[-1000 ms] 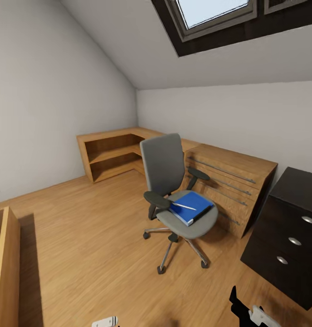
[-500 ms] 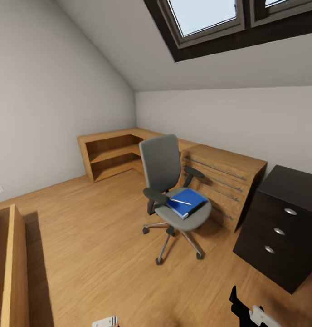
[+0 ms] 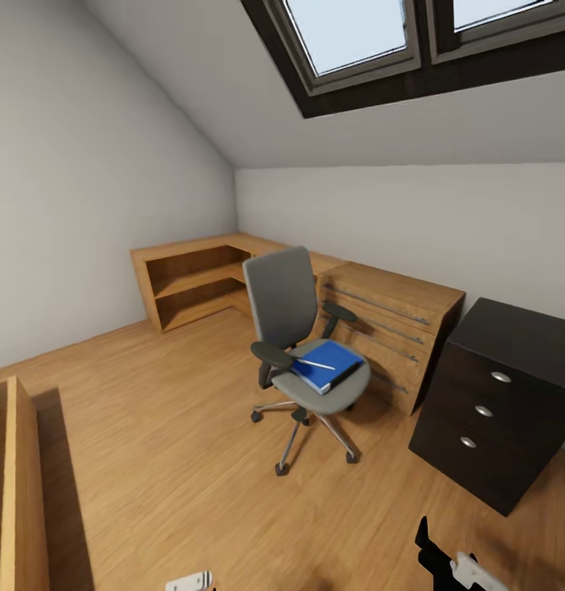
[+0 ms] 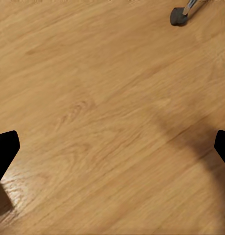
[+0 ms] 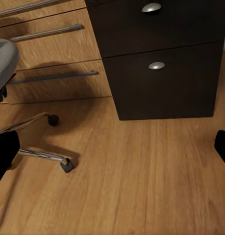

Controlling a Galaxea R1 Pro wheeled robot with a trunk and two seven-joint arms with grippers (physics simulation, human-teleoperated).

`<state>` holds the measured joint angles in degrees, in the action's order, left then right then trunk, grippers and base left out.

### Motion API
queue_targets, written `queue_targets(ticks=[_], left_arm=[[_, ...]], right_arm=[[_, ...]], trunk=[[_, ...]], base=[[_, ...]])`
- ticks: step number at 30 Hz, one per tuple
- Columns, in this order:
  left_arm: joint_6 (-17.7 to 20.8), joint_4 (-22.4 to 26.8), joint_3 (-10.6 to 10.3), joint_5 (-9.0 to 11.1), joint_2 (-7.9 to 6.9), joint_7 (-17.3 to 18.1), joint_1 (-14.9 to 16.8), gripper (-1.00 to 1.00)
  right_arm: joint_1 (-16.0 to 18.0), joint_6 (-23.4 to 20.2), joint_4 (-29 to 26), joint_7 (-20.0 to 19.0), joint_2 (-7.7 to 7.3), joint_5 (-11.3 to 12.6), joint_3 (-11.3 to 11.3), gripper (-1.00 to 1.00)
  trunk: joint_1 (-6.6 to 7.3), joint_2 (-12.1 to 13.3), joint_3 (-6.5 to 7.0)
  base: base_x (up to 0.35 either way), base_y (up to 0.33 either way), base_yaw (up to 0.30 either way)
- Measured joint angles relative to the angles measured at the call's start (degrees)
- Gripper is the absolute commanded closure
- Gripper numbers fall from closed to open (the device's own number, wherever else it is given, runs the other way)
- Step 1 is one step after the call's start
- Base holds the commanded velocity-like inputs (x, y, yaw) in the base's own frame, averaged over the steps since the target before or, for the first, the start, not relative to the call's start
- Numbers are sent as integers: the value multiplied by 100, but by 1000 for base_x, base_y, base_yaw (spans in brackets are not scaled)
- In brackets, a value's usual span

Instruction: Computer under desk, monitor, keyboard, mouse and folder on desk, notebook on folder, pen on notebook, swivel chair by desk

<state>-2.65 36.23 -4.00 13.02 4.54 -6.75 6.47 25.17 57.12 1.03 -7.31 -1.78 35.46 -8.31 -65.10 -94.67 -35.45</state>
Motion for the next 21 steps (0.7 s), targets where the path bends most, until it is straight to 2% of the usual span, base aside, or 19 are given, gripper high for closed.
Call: queue_targets(ticks=[8,15,21], left_arm=[[-2,7,33,3,-8,-1,0,-100],[-5,9,46,7,-18,-2,0,-100],[-9,9,45,5,-18,-2,0,-100]], right_arm=[[0,0,3,0,4,0,-1,-100],[0,0,8,-13,15,0,0,-100],[0,0,8,-17,44,0,0,-100]], trunk=[[176,321,144],[328,602,269],[330,603,270]], base=[[-6,0,-1],[-209,0,0],[-46,0,0]])
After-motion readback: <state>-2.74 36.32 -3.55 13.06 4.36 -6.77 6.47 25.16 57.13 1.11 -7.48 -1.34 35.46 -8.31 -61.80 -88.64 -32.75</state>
